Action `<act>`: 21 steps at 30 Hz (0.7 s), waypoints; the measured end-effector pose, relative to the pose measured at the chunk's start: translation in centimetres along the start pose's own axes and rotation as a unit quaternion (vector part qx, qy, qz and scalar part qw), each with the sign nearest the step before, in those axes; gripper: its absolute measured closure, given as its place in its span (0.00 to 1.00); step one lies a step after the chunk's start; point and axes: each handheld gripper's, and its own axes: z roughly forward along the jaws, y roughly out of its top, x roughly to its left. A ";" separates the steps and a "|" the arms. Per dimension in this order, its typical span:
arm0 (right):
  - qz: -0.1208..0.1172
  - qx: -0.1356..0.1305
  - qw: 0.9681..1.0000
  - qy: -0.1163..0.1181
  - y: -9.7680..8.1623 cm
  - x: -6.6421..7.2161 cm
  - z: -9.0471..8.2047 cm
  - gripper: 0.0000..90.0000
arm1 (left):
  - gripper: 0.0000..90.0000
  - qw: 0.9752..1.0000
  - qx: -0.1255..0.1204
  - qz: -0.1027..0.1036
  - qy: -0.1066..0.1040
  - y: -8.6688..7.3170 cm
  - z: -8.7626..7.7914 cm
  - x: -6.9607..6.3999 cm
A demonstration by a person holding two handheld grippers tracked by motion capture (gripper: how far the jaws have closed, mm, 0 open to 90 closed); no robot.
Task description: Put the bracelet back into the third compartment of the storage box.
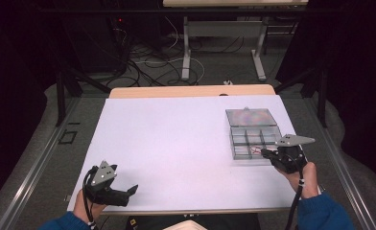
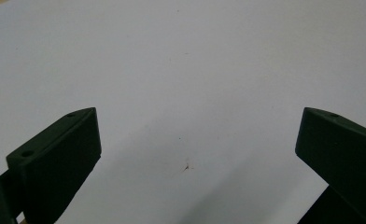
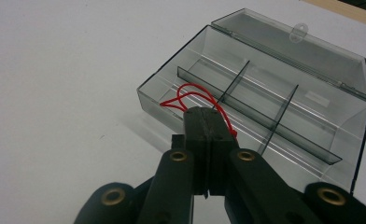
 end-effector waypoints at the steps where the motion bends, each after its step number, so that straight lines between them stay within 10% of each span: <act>1: 0.001 0.001 1.000 0.001 0.0 -0.1 0.0 1.00 | 0.00 1.000 0.000 0.000 0.000 0.0 0.0 0.0; 21: 0.020 -0.001 0.999 -0.029 0.1 -2.0 0.0 1.00 | 0.00 1.000 0.003 0.001 -0.001 0.0 0.0 0.0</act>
